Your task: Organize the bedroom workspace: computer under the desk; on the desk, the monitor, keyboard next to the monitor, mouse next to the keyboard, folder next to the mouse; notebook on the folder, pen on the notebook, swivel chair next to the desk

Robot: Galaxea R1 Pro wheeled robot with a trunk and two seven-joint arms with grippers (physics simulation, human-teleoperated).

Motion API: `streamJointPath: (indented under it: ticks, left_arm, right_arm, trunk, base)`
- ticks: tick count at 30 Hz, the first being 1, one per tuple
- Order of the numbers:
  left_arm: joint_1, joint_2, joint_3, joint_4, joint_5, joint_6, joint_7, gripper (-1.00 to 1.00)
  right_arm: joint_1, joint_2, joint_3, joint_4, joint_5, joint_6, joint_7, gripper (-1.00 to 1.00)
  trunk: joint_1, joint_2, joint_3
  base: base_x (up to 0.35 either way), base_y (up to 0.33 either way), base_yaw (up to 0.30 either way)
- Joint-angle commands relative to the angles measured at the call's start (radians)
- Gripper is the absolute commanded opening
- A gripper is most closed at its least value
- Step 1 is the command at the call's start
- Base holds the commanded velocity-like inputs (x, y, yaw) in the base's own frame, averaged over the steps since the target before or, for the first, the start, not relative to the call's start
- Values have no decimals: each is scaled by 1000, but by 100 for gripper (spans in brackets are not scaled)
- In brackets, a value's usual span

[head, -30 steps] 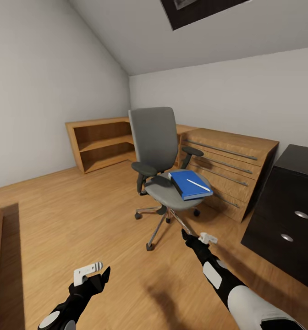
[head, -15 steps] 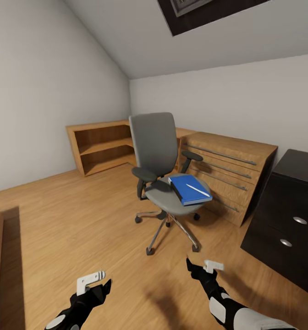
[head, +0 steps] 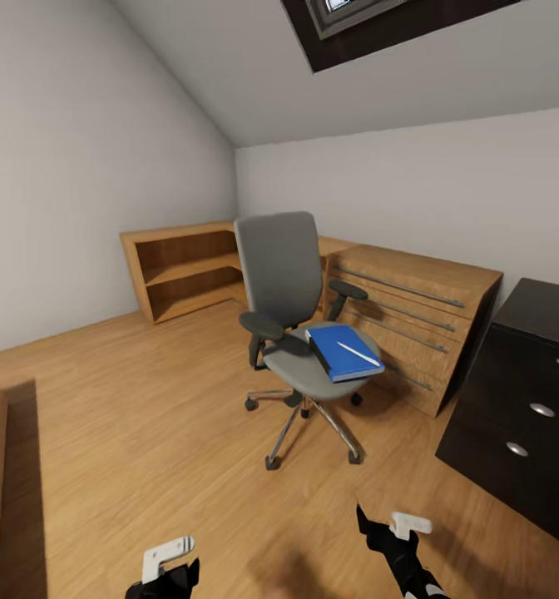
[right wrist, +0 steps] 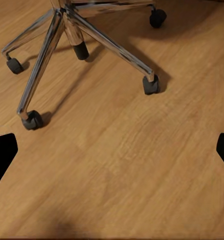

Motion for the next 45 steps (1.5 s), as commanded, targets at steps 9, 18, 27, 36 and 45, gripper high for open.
streamJointPath:
  ticks: [9, 18, 27, 36, 45]
  left_arm:
    - [0, 1, -1, 183, 11, -117, 9, 100]
    - [0, 4, -6, 330, 7, -274, 4, 100]
    - [0, 4, -42, 373, -76, -410, 5, 100]
    - [0, 4, -43, 375, -77, -410, 5, 100]
    - [0, 4, -42, 377, -75, -410, 4, 100]
  right_arm:
    - [32, 4, 7, 3, -11, -15, 6, 100]
    - [40, 4, 5, 15, -13, -16, 5, 100]
    - [42, 4, 6, 18, -12, -15, 5, 100]
    - [42, 6, 6, 18, -12, -14, 4, 100]
    - [42, 7, 5, 17, -14, -17, 3, 100]
  trunk:
    - [-35, 63, 28]
    - [-69, 126, 56]
    - [-104, 189, 84]
    - [-138, 252, 112]
    - [-173, 315, 140]
  base:
    - [0, 0, 0]
    - [0, 0, -1]
    - [0, 0, -130]
    - [0, 0, -4]
    - [-16, 1, -13]
